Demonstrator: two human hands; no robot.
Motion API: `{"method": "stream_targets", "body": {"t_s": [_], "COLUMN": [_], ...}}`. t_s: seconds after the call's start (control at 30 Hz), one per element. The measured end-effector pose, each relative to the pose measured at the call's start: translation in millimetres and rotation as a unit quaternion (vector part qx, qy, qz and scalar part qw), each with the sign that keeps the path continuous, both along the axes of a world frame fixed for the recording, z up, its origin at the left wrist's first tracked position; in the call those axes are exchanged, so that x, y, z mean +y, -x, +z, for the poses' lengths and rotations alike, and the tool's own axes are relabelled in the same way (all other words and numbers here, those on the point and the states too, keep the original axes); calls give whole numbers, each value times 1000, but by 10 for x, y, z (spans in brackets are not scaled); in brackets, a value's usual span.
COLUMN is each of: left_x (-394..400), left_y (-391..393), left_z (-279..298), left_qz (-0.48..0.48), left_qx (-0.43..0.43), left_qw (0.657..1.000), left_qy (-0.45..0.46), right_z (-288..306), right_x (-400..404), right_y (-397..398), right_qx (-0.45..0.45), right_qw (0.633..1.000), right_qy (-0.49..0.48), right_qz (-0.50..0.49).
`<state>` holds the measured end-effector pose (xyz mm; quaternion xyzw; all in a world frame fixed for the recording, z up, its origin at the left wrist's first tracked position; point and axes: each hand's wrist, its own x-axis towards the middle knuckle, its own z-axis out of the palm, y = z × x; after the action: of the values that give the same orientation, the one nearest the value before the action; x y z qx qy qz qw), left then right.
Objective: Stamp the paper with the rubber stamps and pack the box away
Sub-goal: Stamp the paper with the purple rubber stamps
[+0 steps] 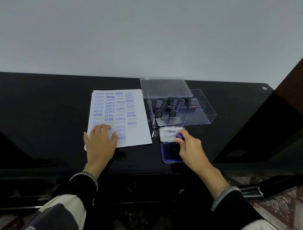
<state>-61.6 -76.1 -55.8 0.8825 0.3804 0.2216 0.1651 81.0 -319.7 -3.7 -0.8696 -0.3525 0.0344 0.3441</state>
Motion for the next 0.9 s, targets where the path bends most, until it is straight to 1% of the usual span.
{"method": "stream_targets", "body": {"t_s": [0.1, 0.23, 0.3, 0.4, 0.53, 0.73, 0.8, 0.9], "left_x": [4, -3, -3, 2, -2, -3, -9, -14], "left_y": [-2, -1, -4, 1, 6, 5, 7, 9], "left_z": [-4, -11, -11, -8, -7, 6, 12, 17], "left_qz": [-1, 0, -1, -1, -3, -1, -1, -2], "left_qx": [-2, 1, 1, -1, 0, 4, 4, 0], "left_qw": [1000, 1000, 1000, 1000, 1000, 1000, 1000, 1000], "left_qy": [-1, -1, -1, -2, -5, -6, -6, -5], "right_z": [-10, -70, -131, -178, -71, 26, 20, -13], "right_x": [1, -73, -122, -180, -134, -20, -6, -47], "right_y": [26, 226, 322, 401, 325, 67, 60, 205], "right_qx": [-1, 1, -8, 3, 11, 25, 34, 35], "right_qw": [1000, 997, 995, 995, 996, 1000, 999, 997], "right_qy": [-9, -73, -87, -89, -79, -5, -11, -60], "right_qz": [-7, -23, -38, -40, -32, -10, -12, -27]}}
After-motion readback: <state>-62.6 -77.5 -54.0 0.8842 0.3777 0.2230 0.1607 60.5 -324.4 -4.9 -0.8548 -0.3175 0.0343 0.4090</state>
